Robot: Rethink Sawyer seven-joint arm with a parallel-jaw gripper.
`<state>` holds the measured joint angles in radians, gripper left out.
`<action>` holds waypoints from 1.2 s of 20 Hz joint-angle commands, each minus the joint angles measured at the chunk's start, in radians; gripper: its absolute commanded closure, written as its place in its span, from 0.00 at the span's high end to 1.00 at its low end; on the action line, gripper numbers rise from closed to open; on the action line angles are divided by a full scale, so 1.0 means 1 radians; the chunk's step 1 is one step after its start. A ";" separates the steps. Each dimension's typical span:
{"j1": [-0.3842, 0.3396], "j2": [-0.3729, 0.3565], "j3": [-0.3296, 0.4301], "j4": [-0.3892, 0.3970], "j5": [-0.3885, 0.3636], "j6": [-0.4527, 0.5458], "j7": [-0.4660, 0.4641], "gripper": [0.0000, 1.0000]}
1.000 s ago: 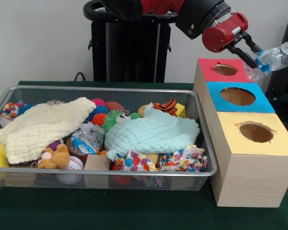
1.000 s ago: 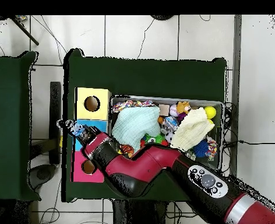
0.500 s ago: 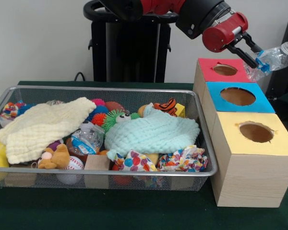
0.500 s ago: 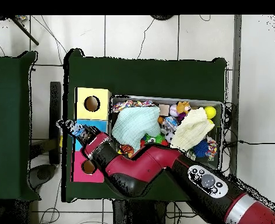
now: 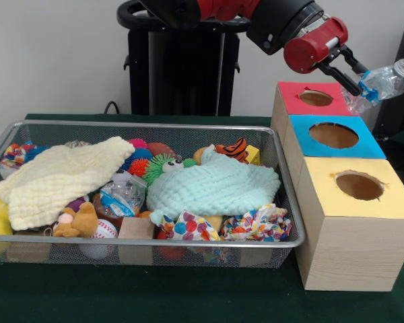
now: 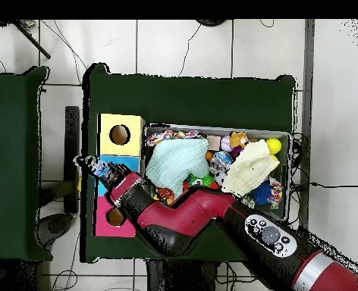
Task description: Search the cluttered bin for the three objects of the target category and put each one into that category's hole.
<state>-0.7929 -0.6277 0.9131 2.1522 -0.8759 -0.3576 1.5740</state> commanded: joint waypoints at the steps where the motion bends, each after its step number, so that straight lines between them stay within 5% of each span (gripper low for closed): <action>1: -0.017 0.040 0.019 -0.017 -0.088 0.048 0.140 0.00; 24: 0.007 0.091 -0.050 -0.058 -0.129 0.012 0.121 0.00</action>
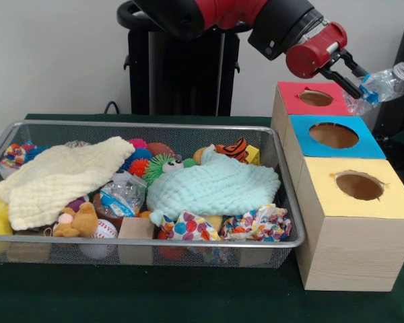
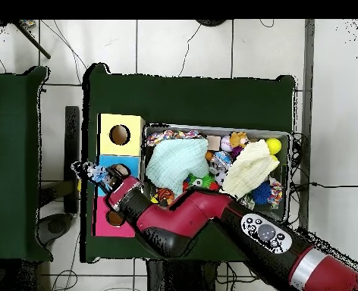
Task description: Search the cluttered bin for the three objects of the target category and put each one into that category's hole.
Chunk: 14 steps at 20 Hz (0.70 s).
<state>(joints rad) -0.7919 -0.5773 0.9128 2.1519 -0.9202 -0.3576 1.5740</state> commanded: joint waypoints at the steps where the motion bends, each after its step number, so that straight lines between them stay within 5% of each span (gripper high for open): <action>1: 0.006 0.047 -0.054 -0.061 -0.090 0.008 0.120 0.00; 14: 0.015 0.049 -0.100 -0.073 -0.074 -0.043 0.122 0.00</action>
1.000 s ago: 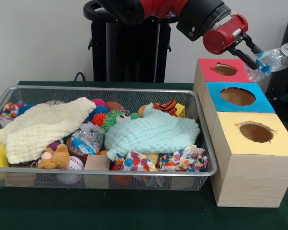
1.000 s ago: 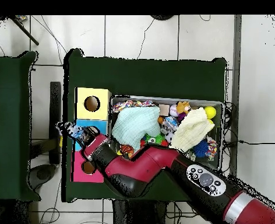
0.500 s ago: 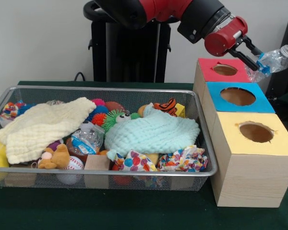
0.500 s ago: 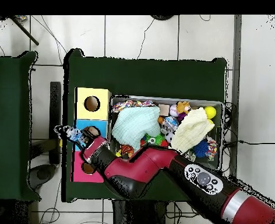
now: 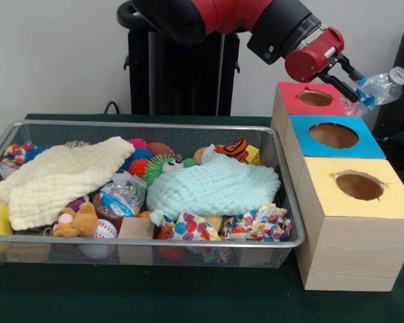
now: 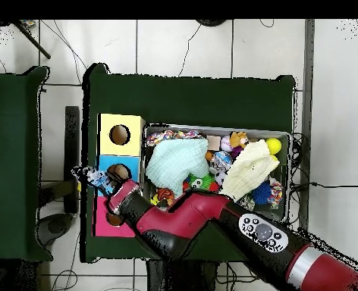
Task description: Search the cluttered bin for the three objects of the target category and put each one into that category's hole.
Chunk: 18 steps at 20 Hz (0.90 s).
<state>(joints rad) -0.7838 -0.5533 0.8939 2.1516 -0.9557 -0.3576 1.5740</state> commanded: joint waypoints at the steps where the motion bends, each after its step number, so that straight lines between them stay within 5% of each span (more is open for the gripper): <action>1: 0.006 0.029 -0.084 -0.076 -0.041 -0.044 0.123 0.00; 18: 0.018 0.026 -0.137 -0.089 -0.025 -0.094 0.119 0.00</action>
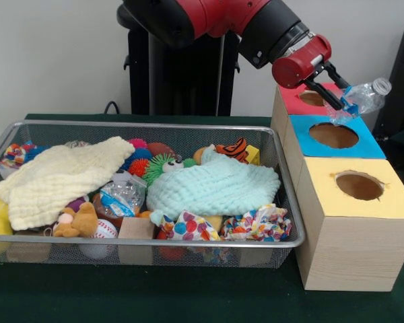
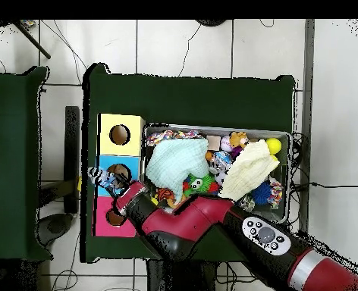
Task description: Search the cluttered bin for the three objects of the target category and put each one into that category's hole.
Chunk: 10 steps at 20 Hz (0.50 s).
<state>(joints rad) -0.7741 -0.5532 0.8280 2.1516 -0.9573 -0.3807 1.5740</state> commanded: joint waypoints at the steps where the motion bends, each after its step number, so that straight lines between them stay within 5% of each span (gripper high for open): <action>1: 0.007 0.026 -0.070 -0.090 -0.025 -0.071 0.121 0.00; 10: 0.036 0.017 -0.109 -0.094 -0.013 -0.101 0.112 0.00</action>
<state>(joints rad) -0.7514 -0.5531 0.7859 2.1515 -0.9571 -0.4041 1.5740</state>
